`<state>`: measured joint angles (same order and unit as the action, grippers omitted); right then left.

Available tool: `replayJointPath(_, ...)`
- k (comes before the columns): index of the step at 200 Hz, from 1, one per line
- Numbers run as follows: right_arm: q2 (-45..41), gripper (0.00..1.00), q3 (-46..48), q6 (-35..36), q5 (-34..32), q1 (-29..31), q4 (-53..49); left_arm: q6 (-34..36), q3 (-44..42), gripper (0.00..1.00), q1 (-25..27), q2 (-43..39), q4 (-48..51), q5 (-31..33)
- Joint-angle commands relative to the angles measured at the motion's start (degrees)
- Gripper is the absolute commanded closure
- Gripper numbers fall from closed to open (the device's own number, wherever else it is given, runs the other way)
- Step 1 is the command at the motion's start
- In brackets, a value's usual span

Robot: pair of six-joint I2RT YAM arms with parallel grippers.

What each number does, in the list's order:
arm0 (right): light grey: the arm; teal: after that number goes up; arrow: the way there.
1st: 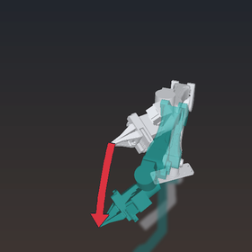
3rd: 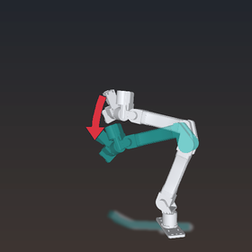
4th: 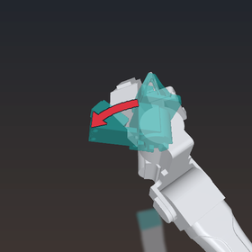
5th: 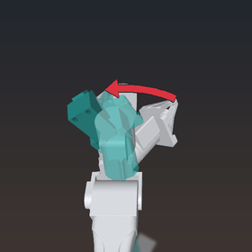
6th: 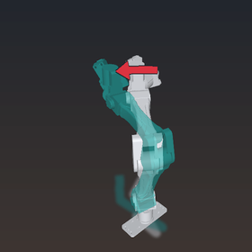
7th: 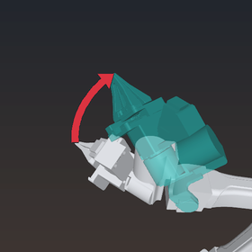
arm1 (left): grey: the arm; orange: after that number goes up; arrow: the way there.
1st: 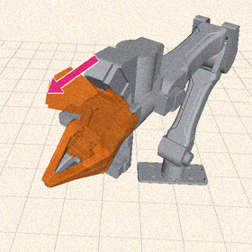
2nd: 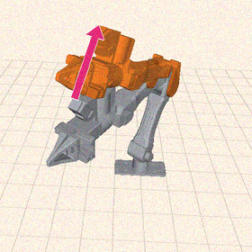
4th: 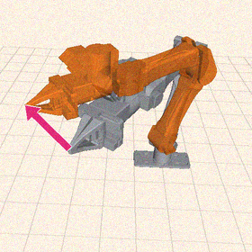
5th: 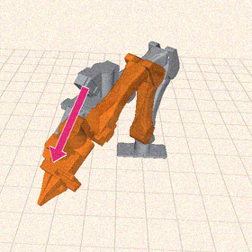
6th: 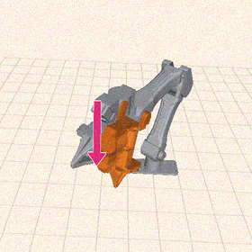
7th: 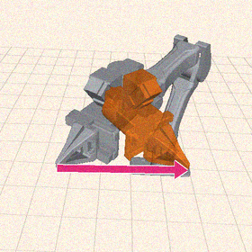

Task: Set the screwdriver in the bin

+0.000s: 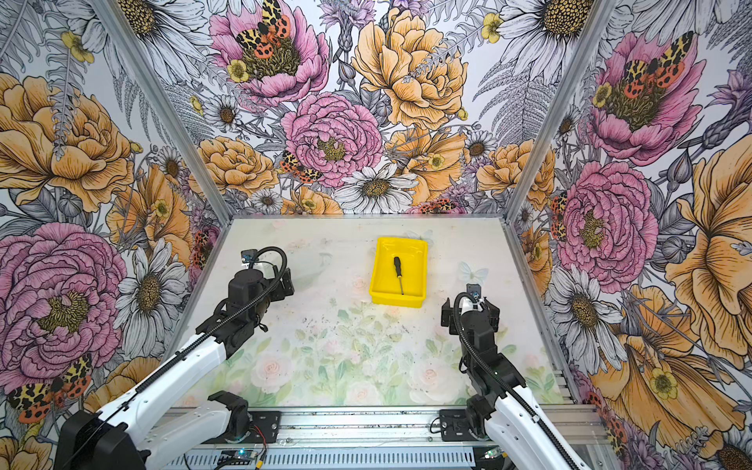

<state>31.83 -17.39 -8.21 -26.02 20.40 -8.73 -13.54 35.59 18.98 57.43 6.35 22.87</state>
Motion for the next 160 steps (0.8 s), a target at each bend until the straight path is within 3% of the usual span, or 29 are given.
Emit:
replayJointPath(1, 3.73, 0.00, 1.75, 4.37, 1.71, -1.17, 9.92, 4.40, -1.98, 0.01, -2.64, -0.13, -5.07, 2.87)
replayJointPath(22, 9.56, 0.00, 3.33, 5.15, 2.80, -3.80, 14.59, 5.42, -5.02, 0.01, -6.48, 0.23, -9.33, 1.76)
replayJointPath(74, 20.09, 0.01, 2.87, 6.64, 8.28, -10.66, 24.10, 9.95, -16.10, 0.01, -12.93, 4.88, -30.77, -1.53)
replayJointPath(124, 28.81, 0.00, -0.49, 6.19, 11.46, -15.85, 28.15, 8.34, -13.64, 0.01, -15.87, 17.90, -43.22, -1.43)
replayJointPath(160, 34.29, 0.00, -1.97, 5.86, 16.60, -18.44, 33.97, 10.98, -9.88, 0.01, -16.52, 23.17, -44.18, -1.18)
